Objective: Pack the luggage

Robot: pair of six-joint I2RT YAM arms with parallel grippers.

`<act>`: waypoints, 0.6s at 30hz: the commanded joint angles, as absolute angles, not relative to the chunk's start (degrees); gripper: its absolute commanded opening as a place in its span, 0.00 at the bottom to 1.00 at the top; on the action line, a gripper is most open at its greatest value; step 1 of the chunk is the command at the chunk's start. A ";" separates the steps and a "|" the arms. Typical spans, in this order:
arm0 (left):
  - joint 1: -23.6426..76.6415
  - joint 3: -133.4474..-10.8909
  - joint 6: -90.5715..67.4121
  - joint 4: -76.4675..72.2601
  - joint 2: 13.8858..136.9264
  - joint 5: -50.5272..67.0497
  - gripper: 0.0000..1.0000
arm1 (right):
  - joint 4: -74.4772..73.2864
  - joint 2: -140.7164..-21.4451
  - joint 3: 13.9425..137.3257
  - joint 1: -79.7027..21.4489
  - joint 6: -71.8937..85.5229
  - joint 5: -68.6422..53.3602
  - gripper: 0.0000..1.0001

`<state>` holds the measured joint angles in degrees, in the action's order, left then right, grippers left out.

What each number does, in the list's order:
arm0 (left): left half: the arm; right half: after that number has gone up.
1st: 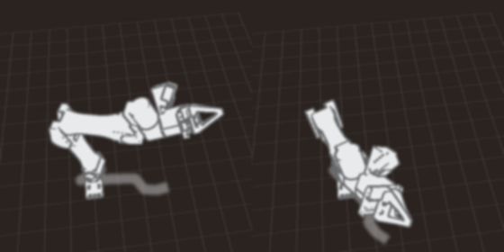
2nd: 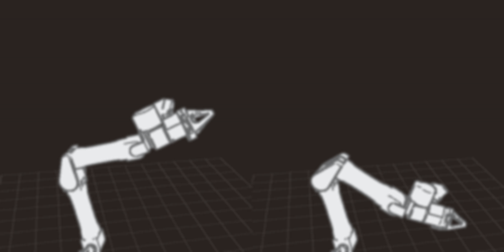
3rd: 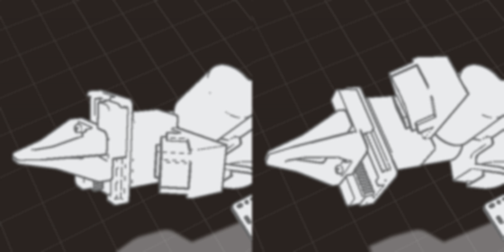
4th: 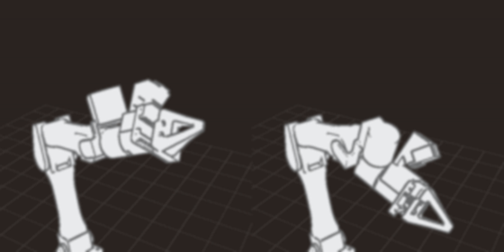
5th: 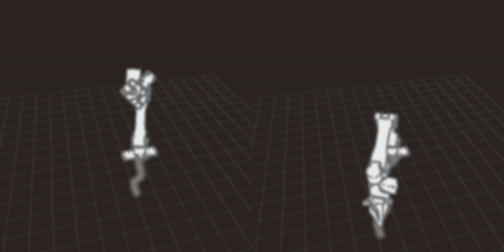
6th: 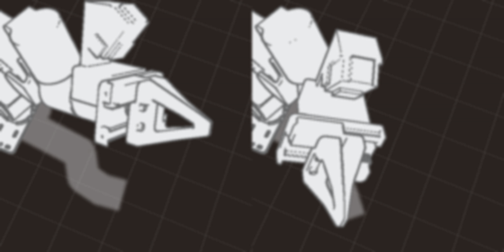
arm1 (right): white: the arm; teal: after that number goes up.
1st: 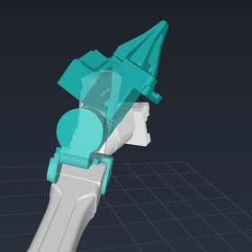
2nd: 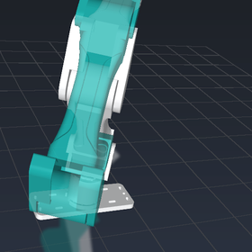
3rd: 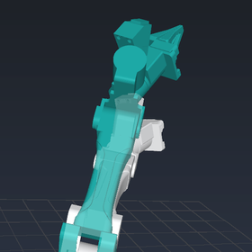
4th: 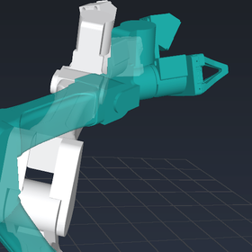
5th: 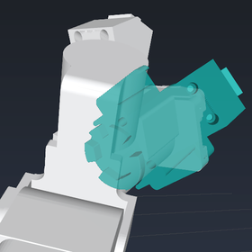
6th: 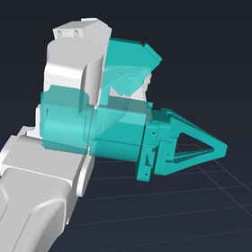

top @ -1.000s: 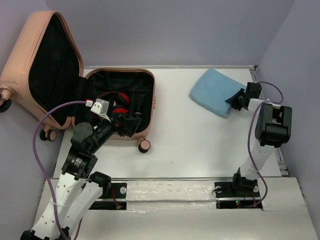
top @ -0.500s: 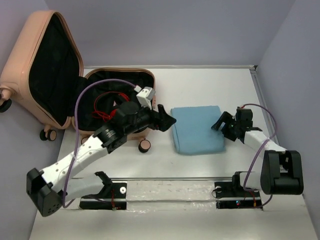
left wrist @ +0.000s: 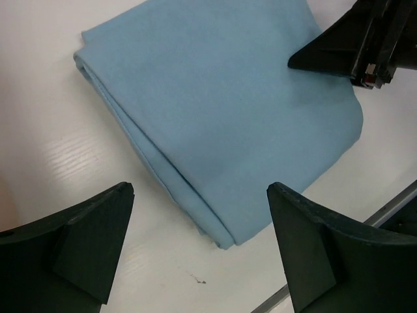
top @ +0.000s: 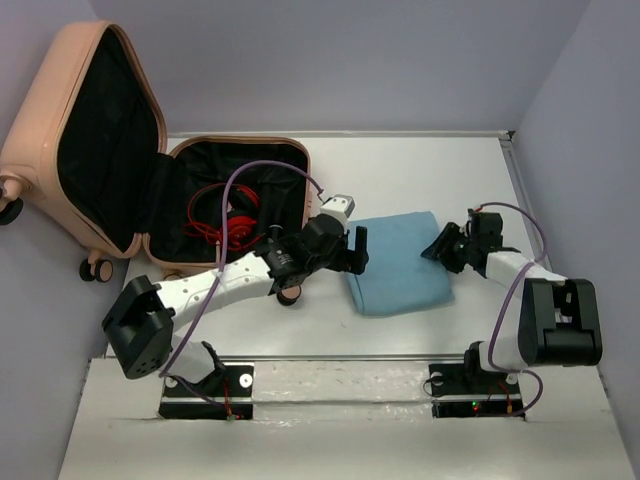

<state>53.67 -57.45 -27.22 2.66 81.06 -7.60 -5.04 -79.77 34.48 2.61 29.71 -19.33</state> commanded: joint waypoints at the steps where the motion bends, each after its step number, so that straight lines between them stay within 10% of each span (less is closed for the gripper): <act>1: 55.28 -52.40 -31.54 2.37 78.57 -13.44 0.96 | -3.69 -80.07 34.45 2.64 30.84 -17.08 0.30; 4: 55.55 -50.02 -35.94 1.06 78.75 -13.27 0.99 | -3.69 -79.02 34.63 4.74 31.72 -12.76 0.13; 18: 52.03 -60.02 -39.90 -7.90 100.10 -9.76 0.98 | -3.34 -78.31 34.54 6.68 30.67 -11.78 0.10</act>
<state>54.08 -55.79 -37.56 -2.04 97.60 -11.29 -5.15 -79.11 34.35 6.00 31.31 -14.04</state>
